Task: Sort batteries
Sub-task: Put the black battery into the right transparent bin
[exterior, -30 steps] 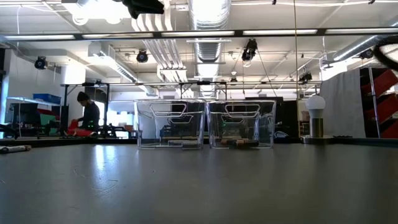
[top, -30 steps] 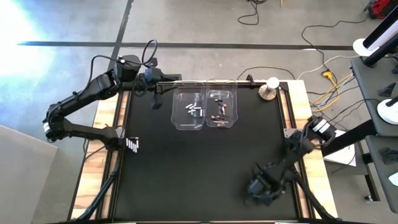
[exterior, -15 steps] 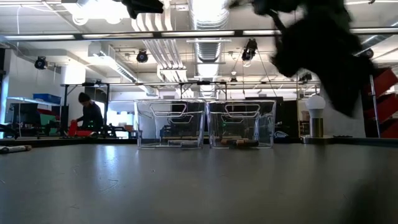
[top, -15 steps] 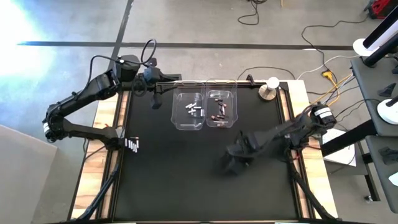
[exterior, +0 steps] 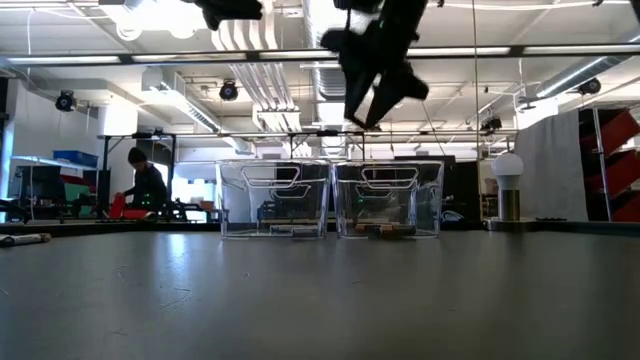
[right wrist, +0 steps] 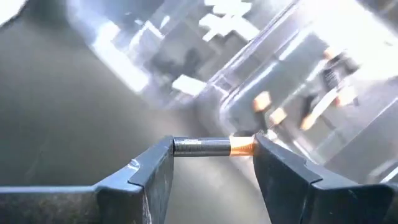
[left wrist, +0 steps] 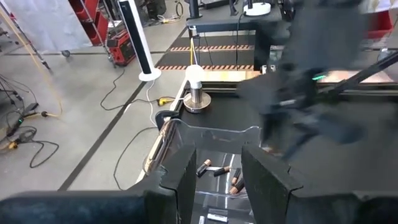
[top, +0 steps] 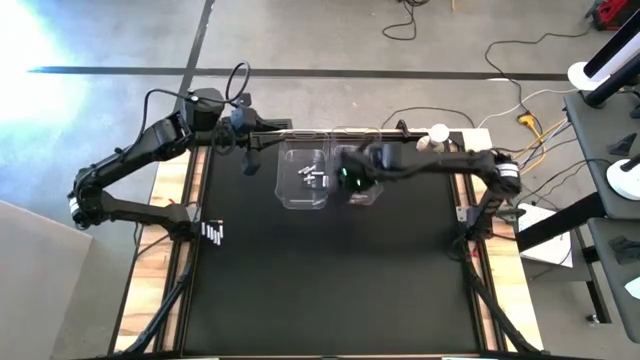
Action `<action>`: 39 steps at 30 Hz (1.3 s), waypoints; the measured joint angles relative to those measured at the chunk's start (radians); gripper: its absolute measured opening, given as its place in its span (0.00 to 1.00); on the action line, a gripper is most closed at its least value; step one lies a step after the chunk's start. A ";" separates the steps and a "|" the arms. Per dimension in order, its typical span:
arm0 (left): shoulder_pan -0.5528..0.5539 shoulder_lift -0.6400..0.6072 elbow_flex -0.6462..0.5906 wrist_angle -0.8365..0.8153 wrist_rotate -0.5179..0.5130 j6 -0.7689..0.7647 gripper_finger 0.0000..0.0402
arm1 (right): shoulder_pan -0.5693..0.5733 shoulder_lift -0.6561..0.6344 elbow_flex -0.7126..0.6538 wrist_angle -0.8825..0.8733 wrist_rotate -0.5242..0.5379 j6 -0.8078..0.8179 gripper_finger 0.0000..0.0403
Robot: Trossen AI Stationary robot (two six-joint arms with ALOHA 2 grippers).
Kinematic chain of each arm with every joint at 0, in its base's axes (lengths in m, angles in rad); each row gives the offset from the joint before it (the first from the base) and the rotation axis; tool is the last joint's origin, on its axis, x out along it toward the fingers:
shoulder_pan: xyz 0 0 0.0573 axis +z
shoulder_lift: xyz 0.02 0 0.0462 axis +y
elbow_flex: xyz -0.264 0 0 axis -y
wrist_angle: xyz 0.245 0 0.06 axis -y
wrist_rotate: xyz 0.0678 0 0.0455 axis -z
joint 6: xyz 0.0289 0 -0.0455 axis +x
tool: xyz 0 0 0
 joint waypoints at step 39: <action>0.000 -0.111 0.000 -0.150 -0.099 -0.107 0.27 | -0.374 0.460 0.121 0.013 -0.222 -1.131 0.51</action>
